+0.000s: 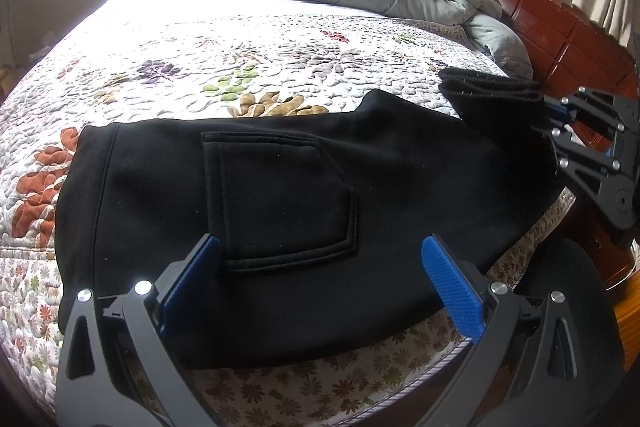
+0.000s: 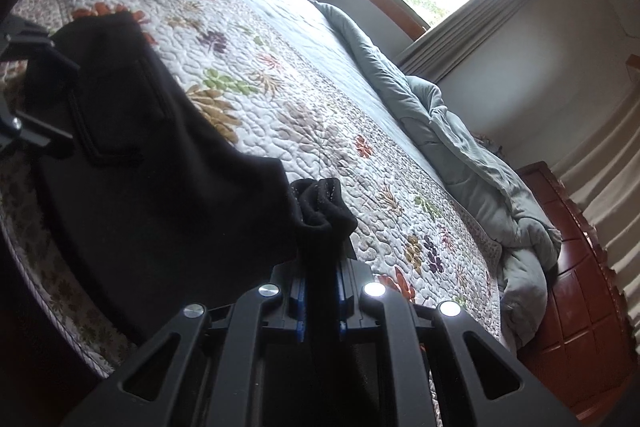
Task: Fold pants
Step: 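Carry the leg hem with the right tool over the pants toward the left tool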
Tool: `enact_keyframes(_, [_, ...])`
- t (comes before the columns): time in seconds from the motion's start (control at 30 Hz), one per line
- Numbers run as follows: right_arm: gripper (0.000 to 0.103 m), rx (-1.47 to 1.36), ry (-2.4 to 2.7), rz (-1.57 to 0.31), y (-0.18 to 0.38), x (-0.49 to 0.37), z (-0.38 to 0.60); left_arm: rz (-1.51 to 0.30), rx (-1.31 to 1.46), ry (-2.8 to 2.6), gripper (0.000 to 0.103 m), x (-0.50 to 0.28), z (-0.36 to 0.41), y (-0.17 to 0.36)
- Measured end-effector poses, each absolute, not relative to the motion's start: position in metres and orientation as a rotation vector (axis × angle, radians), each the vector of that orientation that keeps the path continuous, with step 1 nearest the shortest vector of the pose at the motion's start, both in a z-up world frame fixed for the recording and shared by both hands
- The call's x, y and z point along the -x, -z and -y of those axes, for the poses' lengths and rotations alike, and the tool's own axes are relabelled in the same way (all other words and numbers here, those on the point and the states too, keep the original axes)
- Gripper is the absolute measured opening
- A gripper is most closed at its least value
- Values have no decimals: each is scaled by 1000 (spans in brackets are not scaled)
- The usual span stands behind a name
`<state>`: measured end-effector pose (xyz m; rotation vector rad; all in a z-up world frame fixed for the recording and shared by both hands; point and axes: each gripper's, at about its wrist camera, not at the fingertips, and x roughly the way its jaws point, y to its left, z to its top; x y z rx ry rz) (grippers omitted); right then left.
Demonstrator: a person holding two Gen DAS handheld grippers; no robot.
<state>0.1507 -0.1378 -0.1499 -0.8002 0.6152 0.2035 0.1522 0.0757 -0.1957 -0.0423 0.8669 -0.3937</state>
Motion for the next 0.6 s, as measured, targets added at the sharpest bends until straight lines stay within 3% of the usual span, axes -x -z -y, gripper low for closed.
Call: enact_keyframes(0.6, [11, 947, -222, -649, 198, -140, 118, -877, 37, 393, 100, -154, -74, 199])
